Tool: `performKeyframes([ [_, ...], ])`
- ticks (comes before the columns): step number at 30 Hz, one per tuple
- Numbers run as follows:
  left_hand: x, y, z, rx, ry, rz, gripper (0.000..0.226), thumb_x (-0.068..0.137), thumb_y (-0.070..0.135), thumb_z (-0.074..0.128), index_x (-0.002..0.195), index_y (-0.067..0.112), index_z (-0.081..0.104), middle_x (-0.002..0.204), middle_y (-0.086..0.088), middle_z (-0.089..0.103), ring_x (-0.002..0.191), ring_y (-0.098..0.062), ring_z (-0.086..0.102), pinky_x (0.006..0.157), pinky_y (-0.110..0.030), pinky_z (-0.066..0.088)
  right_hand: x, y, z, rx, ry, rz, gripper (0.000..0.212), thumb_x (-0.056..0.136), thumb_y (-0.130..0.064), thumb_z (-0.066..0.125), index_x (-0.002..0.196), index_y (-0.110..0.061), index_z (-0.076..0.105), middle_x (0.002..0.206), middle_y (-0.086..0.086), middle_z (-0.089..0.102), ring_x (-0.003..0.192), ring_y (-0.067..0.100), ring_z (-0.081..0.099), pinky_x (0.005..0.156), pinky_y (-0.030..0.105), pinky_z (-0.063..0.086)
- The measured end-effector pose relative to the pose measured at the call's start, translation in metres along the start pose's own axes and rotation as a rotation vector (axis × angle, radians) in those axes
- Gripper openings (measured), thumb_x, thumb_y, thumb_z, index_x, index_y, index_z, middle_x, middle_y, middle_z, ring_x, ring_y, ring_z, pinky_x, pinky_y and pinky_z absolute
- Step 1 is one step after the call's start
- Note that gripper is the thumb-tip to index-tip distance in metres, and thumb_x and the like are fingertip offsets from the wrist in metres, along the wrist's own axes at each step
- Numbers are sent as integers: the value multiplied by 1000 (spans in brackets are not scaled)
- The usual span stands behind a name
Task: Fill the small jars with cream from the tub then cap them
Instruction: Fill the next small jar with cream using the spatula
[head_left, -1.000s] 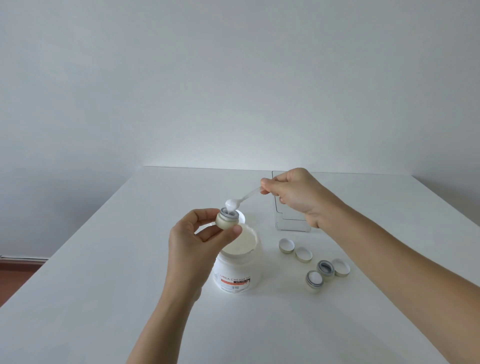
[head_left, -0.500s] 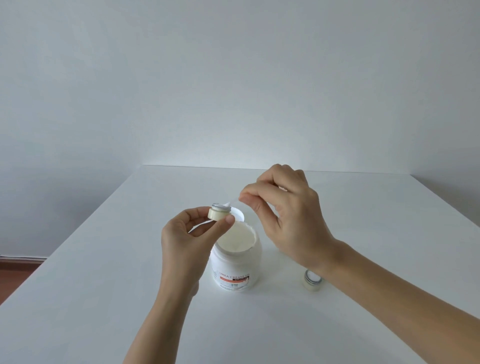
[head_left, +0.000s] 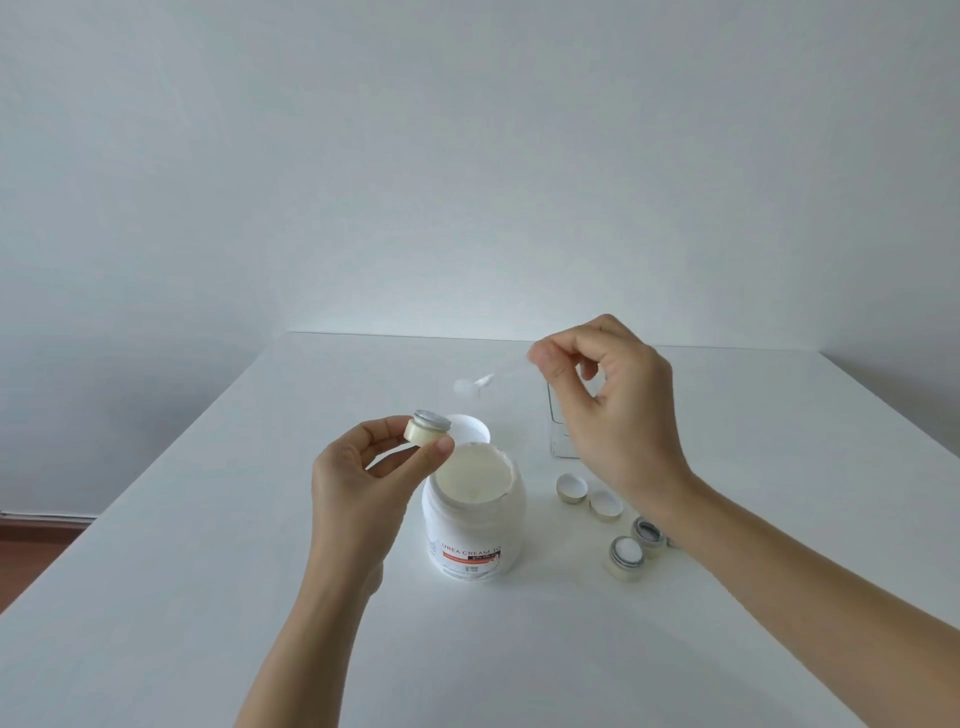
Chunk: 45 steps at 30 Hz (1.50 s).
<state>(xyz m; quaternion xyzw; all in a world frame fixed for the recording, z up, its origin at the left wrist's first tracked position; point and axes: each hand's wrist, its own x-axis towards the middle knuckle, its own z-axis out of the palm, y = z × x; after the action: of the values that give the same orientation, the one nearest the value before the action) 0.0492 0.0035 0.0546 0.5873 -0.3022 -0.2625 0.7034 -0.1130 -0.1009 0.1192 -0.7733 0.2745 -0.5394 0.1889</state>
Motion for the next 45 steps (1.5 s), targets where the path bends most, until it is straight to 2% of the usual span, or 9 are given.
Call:
performKeyframes([
  [3,1,-2,-5,-45,-34,-23,27,73,12,85,97,12,74,97,0,79,91,-14,76,90,-33,53,2,9,2,-52,-94,142,16,89,-22,64,77,-14,71,73,-4,61,67,-1,49,65,13,36],
  [6,1,-3,-8,-69,-65,-28,28,73,17,83,100,13,75,102,-2,78,99,-18,74,97,-38,51,-5,17,11,-174,-239,153,15,89,-25,64,79,-18,72,79,-2,64,79,7,53,81,29,40],
  [13,1,-1,-9,-216,-111,-48,51,66,27,78,111,8,64,102,-17,76,93,-27,76,77,-24,59,-11,20,35,-444,-507,36,18,90,-36,61,93,-26,76,94,2,53,98,22,41,73,27,14],
  [24,4,-2,-12,-202,-176,-39,45,64,19,85,106,9,71,108,-9,75,93,-28,76,84,-30,59,-8,22,43,-341,-724,206,26,92,-35,57,82,-17,73,83,5,69,98,27,46,80,34,26],
  [28,5,-4,-13,-141,-185,-40,46,62,14,89,104,11,72,103,-1,77,92,-27,76,88,-34,57,-4,24,34,-262,-677,339,31,93,-33,56,82,-9,72,70,-9,70,82,17,56,88,35,33],
  [33,4,-3,-11,-147,-144,-9,47,63,26,82,104,7,69,95,-1,76,83,-23,77,73,-22,59,5,33,26,-196,-638,500,43,95,-29,53,90,12,66,29,-24,42,48,5,37,76,32,32],
  [37,4,-3,-11,-124,-127,-3,45,66,25,81,103,5,66,95,-3,76,83,-24,77,73,-23,59,9,38,18,-80,-607,645,32,93,-31,56,79,-7,73,72,-11,71,89,25,63,102,46,42],
  [40,4,-2,-11,-99,-132,5,45,66,26,82,103,6,68,95,0,77,84,-22,77,73,-21,58,14,39,12,-29,-580,719,25,93,-31,57,77,-16,71,118,21,65,119,36,53,101,46,43],
  [45,4,-3,-8,-41,-157,1,32,77,20,78,106,11,69,98,1,77,83,-16,77,67,-16,56,26,44,4,46,-557,772,25,90,-31,60,69,-22,69,96,-1,64,103,17,53,86,27,37],
])
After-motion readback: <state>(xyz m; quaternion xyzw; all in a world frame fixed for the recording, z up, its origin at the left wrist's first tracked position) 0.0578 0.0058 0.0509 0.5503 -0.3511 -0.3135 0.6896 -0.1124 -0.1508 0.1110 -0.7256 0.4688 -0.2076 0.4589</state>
